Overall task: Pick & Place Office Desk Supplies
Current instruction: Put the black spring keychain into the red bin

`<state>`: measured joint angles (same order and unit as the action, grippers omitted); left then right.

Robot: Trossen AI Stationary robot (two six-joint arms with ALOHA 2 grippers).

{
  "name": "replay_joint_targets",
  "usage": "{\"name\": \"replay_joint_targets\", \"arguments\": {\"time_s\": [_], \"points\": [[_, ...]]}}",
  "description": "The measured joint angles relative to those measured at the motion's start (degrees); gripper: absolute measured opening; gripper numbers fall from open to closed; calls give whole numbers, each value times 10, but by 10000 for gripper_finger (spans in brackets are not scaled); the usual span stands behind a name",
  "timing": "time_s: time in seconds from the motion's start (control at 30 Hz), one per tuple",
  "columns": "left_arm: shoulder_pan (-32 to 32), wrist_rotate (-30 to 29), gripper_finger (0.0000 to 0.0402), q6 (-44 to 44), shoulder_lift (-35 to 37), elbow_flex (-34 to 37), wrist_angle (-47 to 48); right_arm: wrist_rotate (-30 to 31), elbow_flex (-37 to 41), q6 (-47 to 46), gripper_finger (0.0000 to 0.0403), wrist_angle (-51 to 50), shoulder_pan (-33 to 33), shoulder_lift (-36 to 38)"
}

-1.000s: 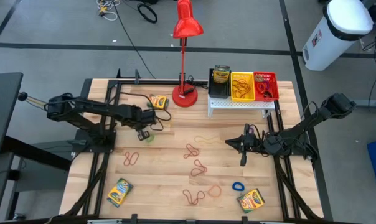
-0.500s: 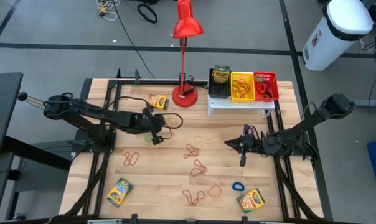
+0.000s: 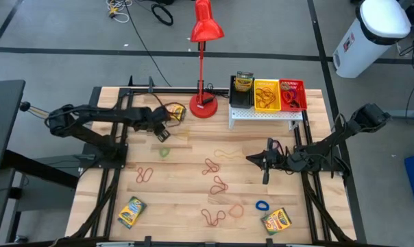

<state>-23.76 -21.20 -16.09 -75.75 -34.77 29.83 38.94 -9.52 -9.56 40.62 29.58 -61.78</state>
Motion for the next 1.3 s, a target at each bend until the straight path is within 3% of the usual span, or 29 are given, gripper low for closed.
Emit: {"name": "replay_joint_targets", "arguments": {"time_s": [0.17,0.47,0.6,0.8,0.93,1.03,1.13,1.3], "points": [[-47,34,156,-5,0,29,-13,0,0,1,24,0,0,0],[-47,37,138,-13,2,65,-39,0,0,1,24,0,0,0],[-47,48,109,0,3,78,-56,0,0,1,24,0,0,0],[-28,46,24,41,19,82,-72,1,0,5,24,0,0,0],[2,53,14,41,54,83,-131,0,0,5,24,-1,0,0],[37,41,19,39,83,91,-197,-3,0,4,24,-1,0,0],[74,35,17,42,91,115,-323,-7,0,4,24,0,0,0],[137,57,16,48,57,194,-656,1,0,3,24,1,-3,0]]}}
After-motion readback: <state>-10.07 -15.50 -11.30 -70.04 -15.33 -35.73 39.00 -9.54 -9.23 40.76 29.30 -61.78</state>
